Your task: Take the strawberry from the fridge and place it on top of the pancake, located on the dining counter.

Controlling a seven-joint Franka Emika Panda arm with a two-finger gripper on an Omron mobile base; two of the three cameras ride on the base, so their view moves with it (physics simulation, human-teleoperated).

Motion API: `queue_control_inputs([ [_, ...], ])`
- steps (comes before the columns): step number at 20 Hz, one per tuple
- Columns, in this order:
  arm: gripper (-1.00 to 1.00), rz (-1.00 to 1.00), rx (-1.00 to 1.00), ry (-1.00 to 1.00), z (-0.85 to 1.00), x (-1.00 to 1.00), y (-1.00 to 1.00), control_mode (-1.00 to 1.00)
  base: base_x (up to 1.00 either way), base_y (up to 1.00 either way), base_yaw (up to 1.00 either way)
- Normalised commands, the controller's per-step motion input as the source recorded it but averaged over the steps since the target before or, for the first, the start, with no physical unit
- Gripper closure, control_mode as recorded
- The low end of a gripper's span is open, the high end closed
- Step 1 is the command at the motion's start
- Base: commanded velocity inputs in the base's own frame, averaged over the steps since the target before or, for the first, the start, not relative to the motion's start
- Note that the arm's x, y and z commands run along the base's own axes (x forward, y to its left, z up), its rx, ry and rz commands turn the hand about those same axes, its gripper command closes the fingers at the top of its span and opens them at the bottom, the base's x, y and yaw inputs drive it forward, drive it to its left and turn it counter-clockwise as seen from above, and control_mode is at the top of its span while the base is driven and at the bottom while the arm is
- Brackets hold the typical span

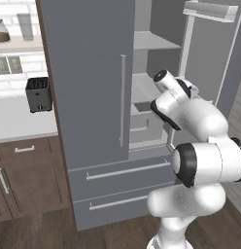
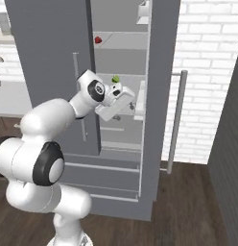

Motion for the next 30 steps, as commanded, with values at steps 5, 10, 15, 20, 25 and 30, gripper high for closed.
queue_control_inputs([
  [5, -1.00, 0.00, 0.00, -0.01, 0.01, 0.00, 0.02, -1.00, 0.00, 0.00, 0.00],
  [10, -1.00, 0.00, 0.01, -0.01, 0.07, -0.06, 0.73, -1.00, 0.00, 0.00, 0.00],
  [15, -1.00, 0.00, 0.24, -0.25, -0.18, 0.29, 1.00, -1.00, 0.00, 0.00, 0.00],
  [20, -1.00, 0.00, 0.47, -0.24, -0.21, 0.60, 1.00, -1.00, 0.00, 0.00, 0.00],
  [25, -1.00, -0.06, 0.59, -0.45, -0.12, 0.48, 0.95, -1.00, 0.00, 0.00, 0.00],
  [30, -1.00, -0.04, 0.30, -0.42, 0.25, 0.06, 0.36, -1.00, 0.00, 0.00, 0.00],
])
